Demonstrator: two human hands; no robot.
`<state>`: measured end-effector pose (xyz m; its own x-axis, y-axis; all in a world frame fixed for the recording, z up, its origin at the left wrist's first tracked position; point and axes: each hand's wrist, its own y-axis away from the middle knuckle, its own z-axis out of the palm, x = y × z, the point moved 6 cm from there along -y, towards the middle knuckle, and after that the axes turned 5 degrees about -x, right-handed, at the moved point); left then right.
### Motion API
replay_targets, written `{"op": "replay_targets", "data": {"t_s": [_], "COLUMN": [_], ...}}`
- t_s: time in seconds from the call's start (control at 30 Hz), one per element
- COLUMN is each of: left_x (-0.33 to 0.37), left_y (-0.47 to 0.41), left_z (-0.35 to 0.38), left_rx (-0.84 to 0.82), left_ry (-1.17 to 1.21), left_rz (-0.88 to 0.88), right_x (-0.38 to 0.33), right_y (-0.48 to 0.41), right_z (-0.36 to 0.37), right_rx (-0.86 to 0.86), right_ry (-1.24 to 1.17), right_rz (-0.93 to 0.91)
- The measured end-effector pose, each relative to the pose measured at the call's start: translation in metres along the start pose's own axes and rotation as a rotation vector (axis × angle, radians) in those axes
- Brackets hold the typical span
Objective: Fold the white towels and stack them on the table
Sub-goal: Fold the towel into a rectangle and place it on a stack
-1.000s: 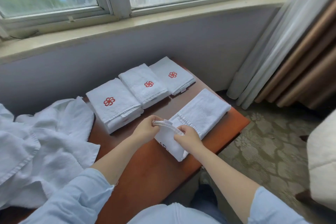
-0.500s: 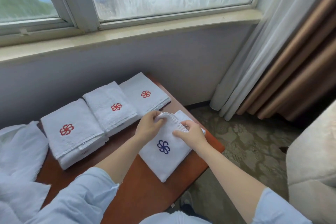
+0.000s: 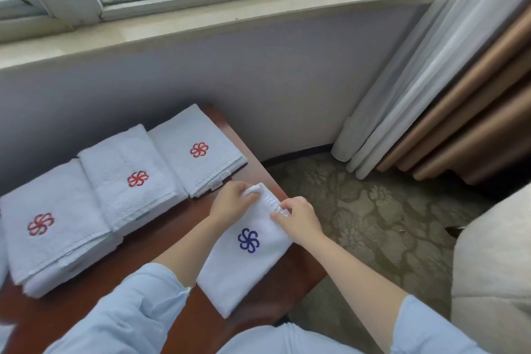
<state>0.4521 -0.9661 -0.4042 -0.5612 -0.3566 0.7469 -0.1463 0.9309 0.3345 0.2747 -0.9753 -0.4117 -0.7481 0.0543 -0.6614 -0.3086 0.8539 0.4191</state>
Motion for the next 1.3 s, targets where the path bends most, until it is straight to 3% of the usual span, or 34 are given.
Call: {"op": "replay_targets", "data": {"t_s": [0.37, 0.5, 0.6, 0.9, 1.1, 1.3], "left_x": [-0.018, -0.015, 0.001, 0.004, -0.008, -0.041], "left_y": [-0.029, -0.028, -0.024, 0.012, 0.045, 0.086], "left_z": [0.027, 0.019, 0.012, 0.018, 0.024, 0.009], "left_rx": [-0.028, 0.153, 0.243, 0.097, 0.041, 0.174], "left_ry": [-0.043, -0.204, -0.415, -0.536, -0.650, -0.656], "left_rz": [-0.113, -0.161, -0.101, 0.042, 0.123, -0.095], "right_x": [0.016, 0.022, 0.022, 0.022, 0.025, 0.023], "right_y": [-0.036, -0.041, -0.045, -0.032, -0.004, 0.038], "right_z": [0.002, 0.000, -0.001, -0.003, 0.012, 0.048], "right_rx": [-0.122, -0.109, -0.114, -0.078, -0.264, -0.517], "right_ry": [0.112, 0.049, 0.018, 0.134, 0.239, 0.253], "right_rz": [-0.050, -0.028, -0.018, -0.042, -0.045, -0.103]}}
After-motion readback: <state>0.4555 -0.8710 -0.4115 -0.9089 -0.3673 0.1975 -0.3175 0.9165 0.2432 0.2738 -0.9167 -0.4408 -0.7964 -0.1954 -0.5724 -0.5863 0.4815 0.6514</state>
